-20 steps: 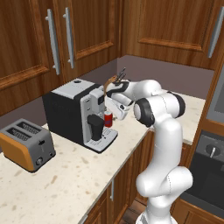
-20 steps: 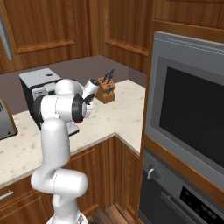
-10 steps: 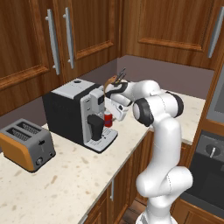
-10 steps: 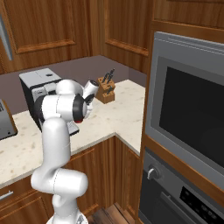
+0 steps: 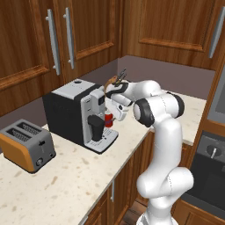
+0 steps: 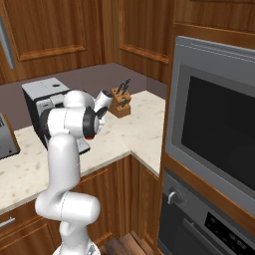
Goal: Four empty soda cans are scattered around the kitchen. Gather all the cans and cluster them next to the stove for recycling.
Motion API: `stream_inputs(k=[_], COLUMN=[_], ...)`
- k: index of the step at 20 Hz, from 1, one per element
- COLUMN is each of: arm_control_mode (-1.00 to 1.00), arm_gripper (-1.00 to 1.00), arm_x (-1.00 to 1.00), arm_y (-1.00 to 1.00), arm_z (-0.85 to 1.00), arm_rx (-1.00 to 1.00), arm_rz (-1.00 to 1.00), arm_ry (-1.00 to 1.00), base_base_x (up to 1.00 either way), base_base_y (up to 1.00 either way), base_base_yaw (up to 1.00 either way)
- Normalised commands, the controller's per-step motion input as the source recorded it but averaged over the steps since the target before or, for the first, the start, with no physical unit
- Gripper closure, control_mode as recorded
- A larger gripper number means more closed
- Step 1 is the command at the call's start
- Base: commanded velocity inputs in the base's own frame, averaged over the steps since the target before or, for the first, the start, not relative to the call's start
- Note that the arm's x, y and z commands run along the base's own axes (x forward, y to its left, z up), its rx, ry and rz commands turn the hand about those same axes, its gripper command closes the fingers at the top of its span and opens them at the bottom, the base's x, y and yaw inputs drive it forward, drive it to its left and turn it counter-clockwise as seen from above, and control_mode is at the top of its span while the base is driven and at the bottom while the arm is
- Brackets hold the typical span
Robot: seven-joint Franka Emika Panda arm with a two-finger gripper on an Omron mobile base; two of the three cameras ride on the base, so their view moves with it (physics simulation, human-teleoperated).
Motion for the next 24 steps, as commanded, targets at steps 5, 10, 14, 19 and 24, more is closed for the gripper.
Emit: stream_inputs(k=[5, 10, 14, 19, 24], arm_control_mode=[-1.00, -1.00, -1.00, -1.00, -1.00], arm_gripper=[1.00, 1.00, 1.00, 1.00, 1.00], arm_x=[-0.03, -0.10, -0.13, -0.18, -0.19], arm_y=[0.00, -0.08, -0.17, -0.12, -0.06], arm_z=[0.00, 0.00, 0.06, 0.12, 0.28], arm_rx=[0.00, 0.00, 0.00, 0.00, 0.00], arm_rz=[0.00, 0.00, 0.00, 0.00, 0.00], arm_ry=[0.00, -0.05, -0.13, -0.11, -0.08], base_base_x=[0.00, 0.00, 0.00, 0.00, 0.00], base_base_y=[0.00, 0.00, 0.00, 0.00, 0.00], base_base_yaw=[0.00, 0.00, 0.00, 0.00, 0.00])
